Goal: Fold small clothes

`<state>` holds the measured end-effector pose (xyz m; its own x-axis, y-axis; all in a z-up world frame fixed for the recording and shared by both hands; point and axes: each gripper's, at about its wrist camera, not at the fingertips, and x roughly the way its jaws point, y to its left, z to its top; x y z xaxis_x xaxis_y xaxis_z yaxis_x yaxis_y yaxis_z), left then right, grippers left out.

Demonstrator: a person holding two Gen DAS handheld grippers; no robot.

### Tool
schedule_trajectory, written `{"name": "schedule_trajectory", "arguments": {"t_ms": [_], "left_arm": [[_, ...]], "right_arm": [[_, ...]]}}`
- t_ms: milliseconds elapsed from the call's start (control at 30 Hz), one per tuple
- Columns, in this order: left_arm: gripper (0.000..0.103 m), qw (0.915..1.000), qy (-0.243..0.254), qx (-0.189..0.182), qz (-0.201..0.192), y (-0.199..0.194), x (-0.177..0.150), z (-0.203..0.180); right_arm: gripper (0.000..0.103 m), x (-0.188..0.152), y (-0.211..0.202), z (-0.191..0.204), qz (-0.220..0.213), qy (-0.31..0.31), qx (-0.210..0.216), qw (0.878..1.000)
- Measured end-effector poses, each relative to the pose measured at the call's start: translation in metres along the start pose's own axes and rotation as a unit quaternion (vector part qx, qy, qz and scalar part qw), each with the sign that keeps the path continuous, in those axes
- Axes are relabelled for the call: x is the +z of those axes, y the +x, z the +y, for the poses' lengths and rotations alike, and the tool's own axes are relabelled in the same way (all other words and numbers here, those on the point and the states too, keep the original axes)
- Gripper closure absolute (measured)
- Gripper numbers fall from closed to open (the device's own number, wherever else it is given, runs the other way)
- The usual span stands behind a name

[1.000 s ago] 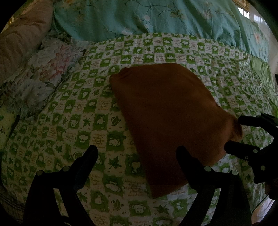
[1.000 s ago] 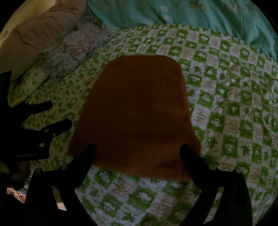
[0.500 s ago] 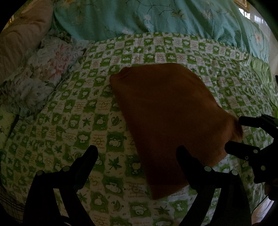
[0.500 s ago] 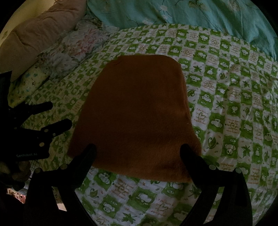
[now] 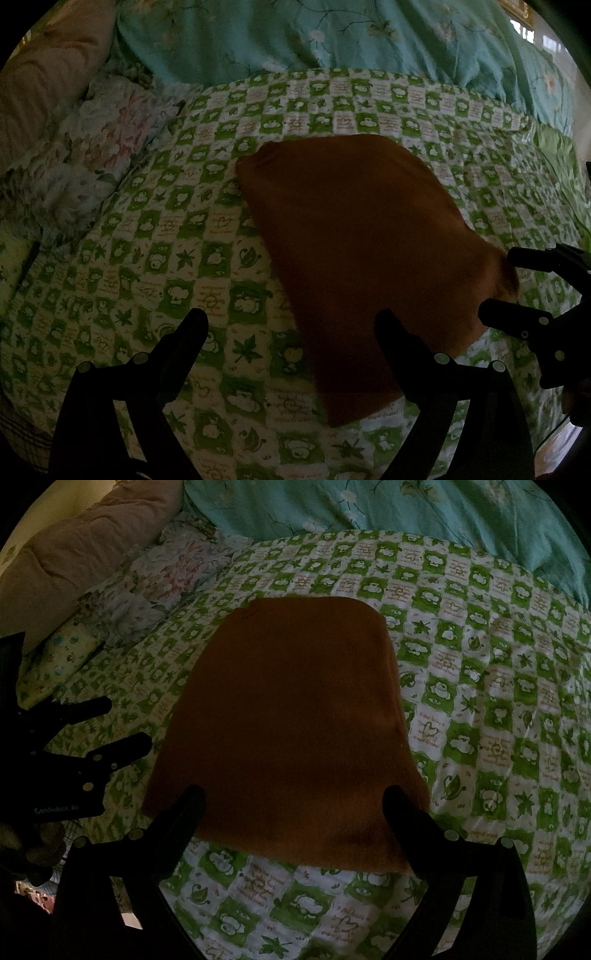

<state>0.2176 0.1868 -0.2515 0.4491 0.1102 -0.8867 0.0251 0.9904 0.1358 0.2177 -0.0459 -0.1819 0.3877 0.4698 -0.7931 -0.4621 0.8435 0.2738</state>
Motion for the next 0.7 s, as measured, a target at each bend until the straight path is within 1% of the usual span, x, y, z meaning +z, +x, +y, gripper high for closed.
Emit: {"name": "schedule_trajectory", "arguments": {"t_ms": [700], "left_arm": [[0.011,1.0,0.001,-0.003,0.001,0.0021,0.0007,-0.0023]], "right_arm": [[0.006,-0.0002,-0.0009,-0.0023,-0.004,0.006,0.002,1.0]]}}
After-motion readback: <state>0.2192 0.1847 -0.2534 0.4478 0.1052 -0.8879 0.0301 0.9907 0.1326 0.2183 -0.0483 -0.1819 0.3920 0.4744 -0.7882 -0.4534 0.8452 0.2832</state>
